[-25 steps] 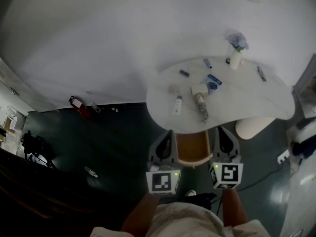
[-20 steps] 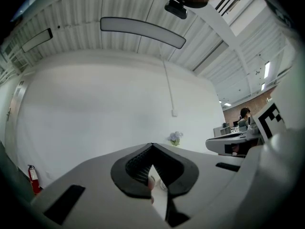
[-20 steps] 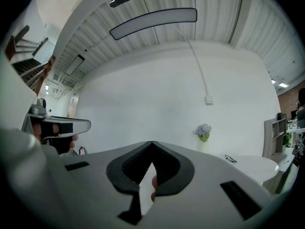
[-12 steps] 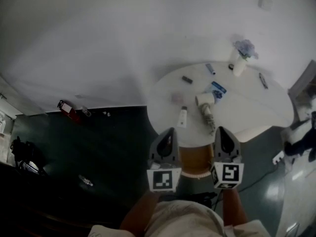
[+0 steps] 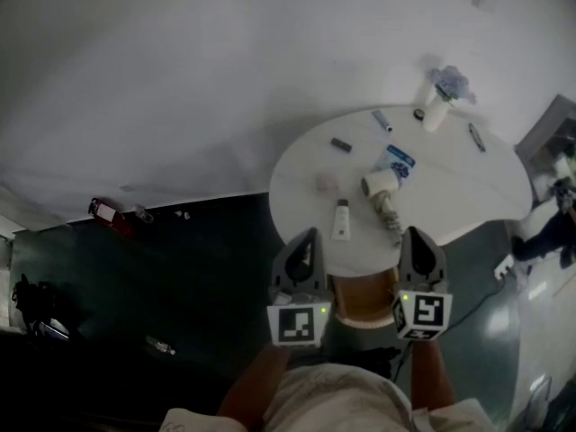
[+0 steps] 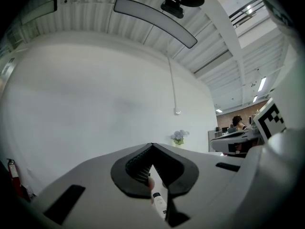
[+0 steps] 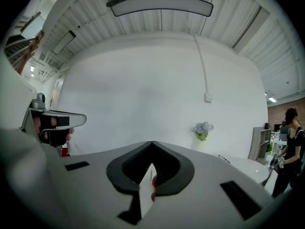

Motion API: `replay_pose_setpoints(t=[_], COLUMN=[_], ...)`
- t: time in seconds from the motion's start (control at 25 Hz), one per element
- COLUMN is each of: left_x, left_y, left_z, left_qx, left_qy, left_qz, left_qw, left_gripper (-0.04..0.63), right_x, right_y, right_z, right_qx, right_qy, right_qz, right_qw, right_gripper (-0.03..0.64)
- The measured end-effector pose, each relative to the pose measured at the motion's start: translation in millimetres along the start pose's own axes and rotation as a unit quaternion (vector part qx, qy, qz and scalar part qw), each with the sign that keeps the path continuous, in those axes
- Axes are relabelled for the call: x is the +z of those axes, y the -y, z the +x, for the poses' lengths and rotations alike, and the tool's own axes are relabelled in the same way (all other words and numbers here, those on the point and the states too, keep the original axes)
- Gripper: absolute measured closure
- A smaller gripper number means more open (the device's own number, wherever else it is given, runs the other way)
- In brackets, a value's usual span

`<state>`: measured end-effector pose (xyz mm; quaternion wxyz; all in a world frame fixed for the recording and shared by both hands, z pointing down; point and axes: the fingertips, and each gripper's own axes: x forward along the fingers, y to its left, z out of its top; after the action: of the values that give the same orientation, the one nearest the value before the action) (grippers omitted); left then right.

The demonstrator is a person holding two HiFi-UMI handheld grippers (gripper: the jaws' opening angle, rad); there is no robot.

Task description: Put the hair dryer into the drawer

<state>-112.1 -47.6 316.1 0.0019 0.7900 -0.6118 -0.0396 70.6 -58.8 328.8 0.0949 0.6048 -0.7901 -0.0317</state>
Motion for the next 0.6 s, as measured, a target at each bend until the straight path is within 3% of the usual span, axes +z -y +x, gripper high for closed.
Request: replay_pose_setpoints(t=[0.16, 0.6], left_x=[-4, -13], left_y=[3, 19], left_z=[10, 28], left_qx=[-0.016, -0.012], left_qy=[-0.004, -0.004], left_qz=[-0.003, 0.001], left_qw=[0.9999, 0.9999], left_gripper=[0.600, 0.600], right_x=[-1, -7], right_y=[4, 26], right_z=[3, 13], right_qx=[-0.016, -0.009], right_qy=[-0.010, -0.003], right_qz=[0.010, 0.007], right_qw=[1.000, 1.000], right_gripper=[0.614, 0.614])
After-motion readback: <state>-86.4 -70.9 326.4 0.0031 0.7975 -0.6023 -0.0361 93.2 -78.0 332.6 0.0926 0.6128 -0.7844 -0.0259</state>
